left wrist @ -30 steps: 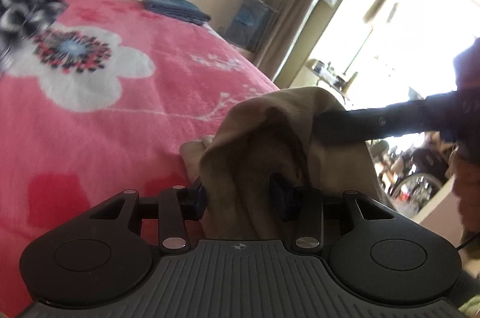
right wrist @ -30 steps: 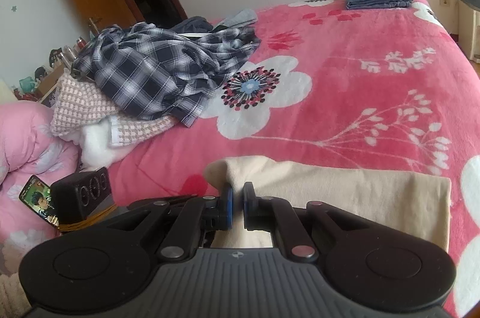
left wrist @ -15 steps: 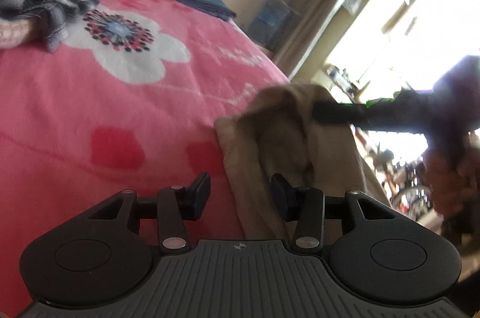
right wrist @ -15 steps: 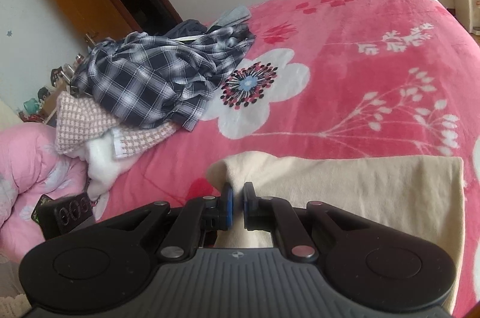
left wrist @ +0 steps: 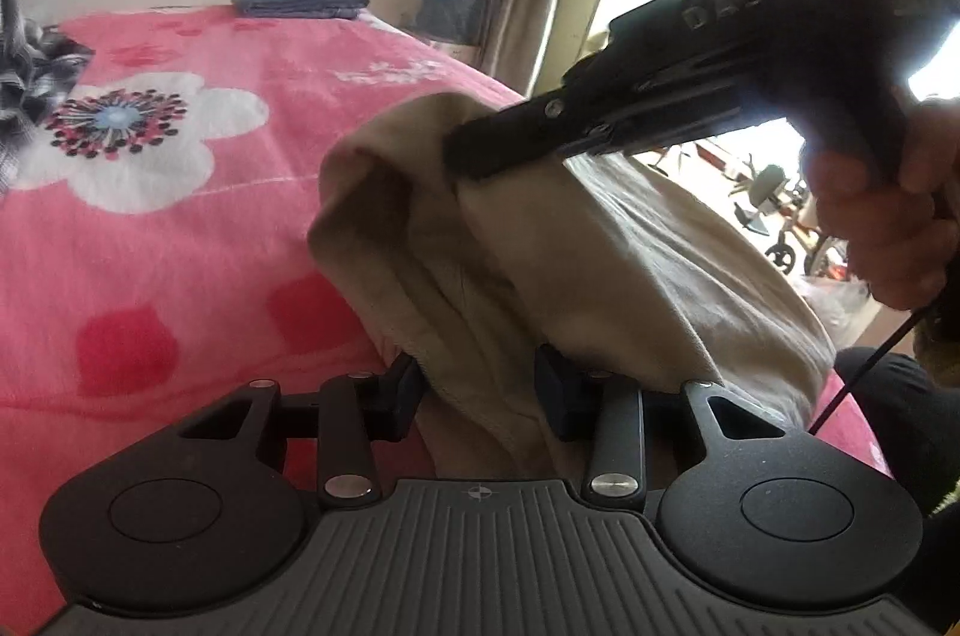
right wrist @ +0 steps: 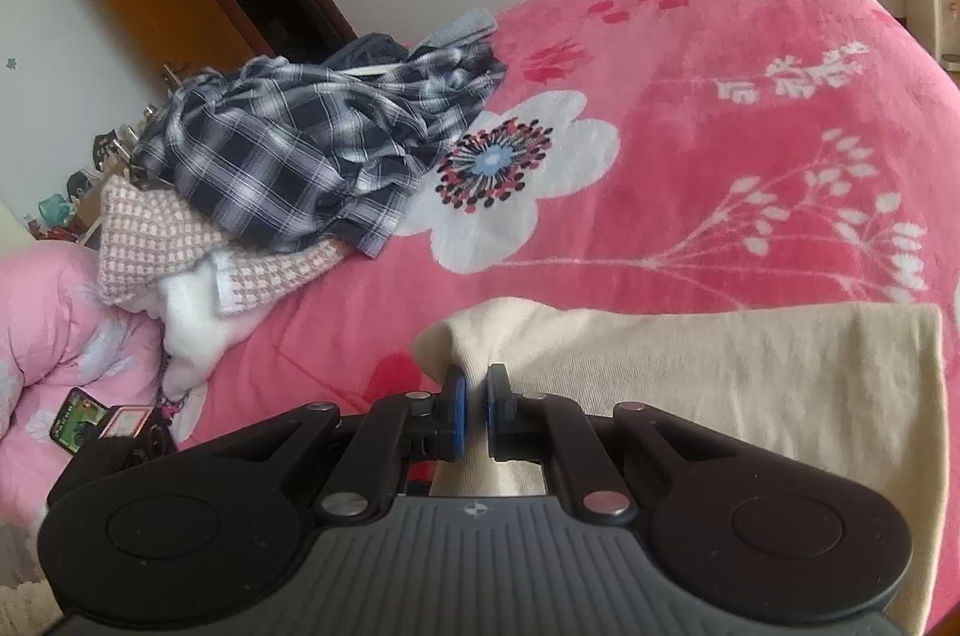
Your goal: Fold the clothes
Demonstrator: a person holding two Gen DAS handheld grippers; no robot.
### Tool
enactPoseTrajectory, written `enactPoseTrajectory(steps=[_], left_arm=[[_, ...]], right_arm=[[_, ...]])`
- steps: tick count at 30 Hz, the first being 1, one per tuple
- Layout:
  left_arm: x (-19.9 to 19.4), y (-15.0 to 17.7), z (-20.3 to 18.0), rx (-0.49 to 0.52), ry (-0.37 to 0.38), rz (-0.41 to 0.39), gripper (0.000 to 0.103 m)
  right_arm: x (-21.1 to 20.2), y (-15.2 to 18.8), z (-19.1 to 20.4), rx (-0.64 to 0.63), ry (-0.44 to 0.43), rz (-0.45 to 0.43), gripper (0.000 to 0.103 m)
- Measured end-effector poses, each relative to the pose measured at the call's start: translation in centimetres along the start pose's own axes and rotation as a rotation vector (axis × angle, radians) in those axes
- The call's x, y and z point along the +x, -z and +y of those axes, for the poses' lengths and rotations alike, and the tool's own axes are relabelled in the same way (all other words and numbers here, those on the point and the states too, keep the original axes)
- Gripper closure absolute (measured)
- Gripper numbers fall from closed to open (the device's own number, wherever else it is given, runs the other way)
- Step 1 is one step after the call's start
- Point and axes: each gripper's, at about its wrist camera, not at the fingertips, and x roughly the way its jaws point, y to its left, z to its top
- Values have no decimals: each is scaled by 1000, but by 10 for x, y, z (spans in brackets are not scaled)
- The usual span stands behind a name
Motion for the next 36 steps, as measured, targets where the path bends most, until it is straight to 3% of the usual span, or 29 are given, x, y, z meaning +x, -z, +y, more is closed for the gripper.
enactPoseTrajectory(steps=[6, 9, 12, 19, 24, 33, 36], left_arm=[[-58, 19, 24, -251, -122, -36, 60], [-91, 28, 20, -316, -108, -35, 60], [-105, 32, 6, -337, -21, -14, 61], [-77, 39, -27, -330, 109, 18, 61], [-56, 40, -25, -286, 185, 64, 59], [-75, 26, 37, -506, 182, -60, 61], [-63, 15, 51, -565, 65, -107, 61]], right_arm=[[-2, -2, -4, 5, -2, -4, 96], [-3, -2, -6, 10, -6, -6, 96], [0, -2, -9, 35, -11, -5, 96], [4, -1, -18, 112, -32, 0, 96], [1, -1, -16, 111, -29, -4, 96], [2, 0, -15, 91, -26, 1, 96], [0, 1, -15, 88, -31, -5, 96]])
